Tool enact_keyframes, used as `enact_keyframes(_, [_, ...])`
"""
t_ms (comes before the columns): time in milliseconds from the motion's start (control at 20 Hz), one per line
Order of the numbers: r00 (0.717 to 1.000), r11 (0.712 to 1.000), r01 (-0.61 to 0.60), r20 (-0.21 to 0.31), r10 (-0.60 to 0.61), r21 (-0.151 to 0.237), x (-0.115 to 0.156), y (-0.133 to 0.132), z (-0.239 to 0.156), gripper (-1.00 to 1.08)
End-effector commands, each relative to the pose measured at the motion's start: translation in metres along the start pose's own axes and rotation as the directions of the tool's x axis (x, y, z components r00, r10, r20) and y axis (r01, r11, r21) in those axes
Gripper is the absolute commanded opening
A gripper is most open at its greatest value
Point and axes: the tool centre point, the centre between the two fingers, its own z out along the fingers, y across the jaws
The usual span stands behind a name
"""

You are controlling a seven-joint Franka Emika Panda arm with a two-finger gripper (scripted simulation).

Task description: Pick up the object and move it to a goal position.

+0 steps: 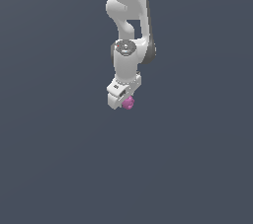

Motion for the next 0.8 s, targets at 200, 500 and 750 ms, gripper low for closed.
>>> enact_keyframes(200, [1.000, 1.000, 0.000, 0.000, 0.000, 0.000, -0.034, -0.014, -0.021, -1.00])
enact_keyframes(500, [1.000, 1.000, 0.001, -0.001, -0.001, 0.000, -0.051, -0.021, -0.033, -1.00])
enact_keyframes(750, [1.000, 1.000, 0.001, -0.002, -0.001, 0.001, -0.055, -0.023, -0.036, -1.00])
